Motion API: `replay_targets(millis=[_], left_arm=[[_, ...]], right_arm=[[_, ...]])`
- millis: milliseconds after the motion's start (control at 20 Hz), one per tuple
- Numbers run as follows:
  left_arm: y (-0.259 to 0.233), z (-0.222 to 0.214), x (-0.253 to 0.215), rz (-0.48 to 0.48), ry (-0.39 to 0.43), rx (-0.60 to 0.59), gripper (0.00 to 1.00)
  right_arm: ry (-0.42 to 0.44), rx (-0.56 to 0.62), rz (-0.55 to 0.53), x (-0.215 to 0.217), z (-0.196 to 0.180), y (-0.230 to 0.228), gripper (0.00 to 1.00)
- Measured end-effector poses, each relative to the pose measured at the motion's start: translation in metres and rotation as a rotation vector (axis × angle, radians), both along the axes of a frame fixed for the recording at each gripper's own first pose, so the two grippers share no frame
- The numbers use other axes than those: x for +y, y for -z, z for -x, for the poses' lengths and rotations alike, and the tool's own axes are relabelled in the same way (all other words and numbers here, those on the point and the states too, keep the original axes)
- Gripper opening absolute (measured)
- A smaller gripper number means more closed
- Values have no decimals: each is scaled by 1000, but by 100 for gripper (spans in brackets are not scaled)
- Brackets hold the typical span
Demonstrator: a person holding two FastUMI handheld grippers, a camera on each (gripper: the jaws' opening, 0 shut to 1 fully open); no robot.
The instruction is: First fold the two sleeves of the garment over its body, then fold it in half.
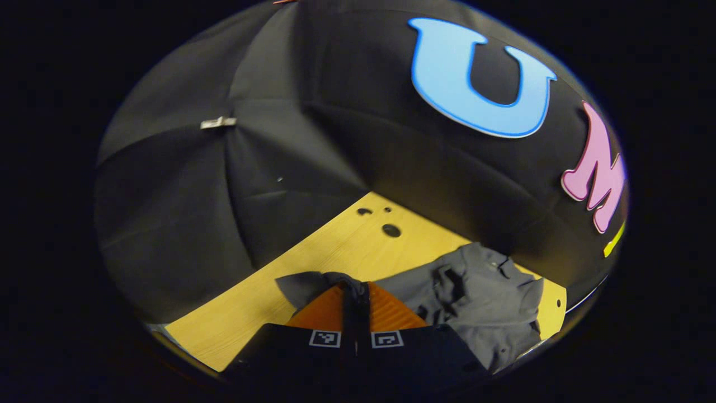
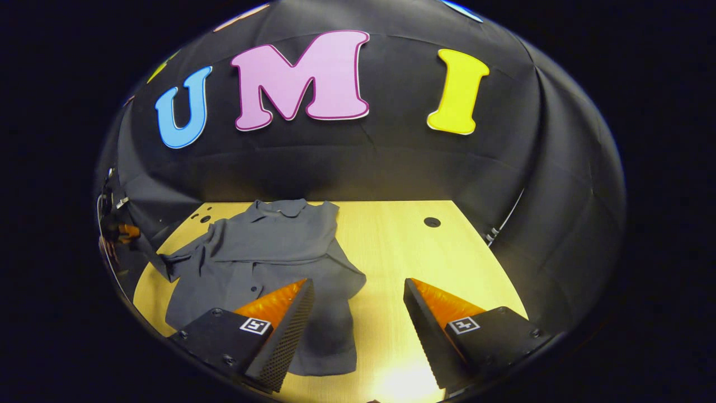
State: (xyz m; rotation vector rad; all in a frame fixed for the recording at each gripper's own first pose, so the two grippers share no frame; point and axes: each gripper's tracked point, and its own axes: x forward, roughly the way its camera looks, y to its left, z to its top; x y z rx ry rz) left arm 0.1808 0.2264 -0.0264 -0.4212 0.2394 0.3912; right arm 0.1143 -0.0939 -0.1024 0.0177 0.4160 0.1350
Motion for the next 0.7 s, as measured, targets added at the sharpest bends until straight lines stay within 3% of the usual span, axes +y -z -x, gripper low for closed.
replay_targets(millis=[250, 700], left_arm=[[-61, -67, -68, -77, 109, -58, 5], [-88, -150, -261, -154, 354, -106, 5]], right_arm=[[64, -4, -40, -33, 4, 10, 99], [63, 17, -87, -81, -3, 30, 98]])
